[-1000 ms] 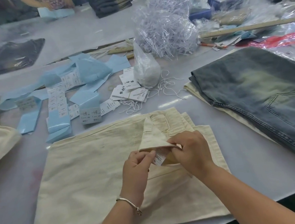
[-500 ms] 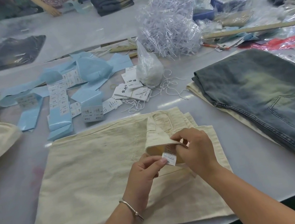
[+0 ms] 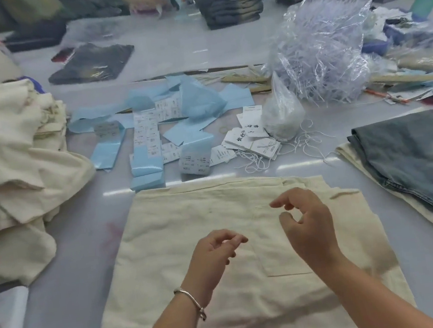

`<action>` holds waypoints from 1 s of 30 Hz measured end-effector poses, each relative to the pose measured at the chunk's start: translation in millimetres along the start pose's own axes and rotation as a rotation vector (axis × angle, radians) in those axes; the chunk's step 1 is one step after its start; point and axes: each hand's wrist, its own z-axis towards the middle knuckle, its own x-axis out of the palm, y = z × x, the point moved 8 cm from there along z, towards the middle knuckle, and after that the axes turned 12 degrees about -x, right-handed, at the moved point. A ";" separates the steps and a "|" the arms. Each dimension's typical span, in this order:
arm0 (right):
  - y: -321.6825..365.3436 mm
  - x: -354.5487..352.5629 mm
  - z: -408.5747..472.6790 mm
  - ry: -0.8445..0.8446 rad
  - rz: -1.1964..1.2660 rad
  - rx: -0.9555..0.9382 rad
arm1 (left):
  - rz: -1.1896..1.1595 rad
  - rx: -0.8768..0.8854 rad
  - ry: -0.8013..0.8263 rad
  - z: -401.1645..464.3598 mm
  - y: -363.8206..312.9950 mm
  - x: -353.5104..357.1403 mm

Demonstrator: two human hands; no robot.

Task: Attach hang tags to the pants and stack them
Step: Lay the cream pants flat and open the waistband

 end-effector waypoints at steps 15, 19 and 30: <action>-71.7 152.4 22.4 0.500 -0.074 0.412 | 0.106 0.140 -0.548 161.6 -77.8 -145.1; -74.3 154.2 27.4 0.492 -0.062 0.434 | 0.161 0.126 -0.461 203.0 -97.7 -136.3; -83.9 185.5 125.6 0.234 0.166 0.409 | 0.317 0.061 -0.628 231.3 -88.0 -149.2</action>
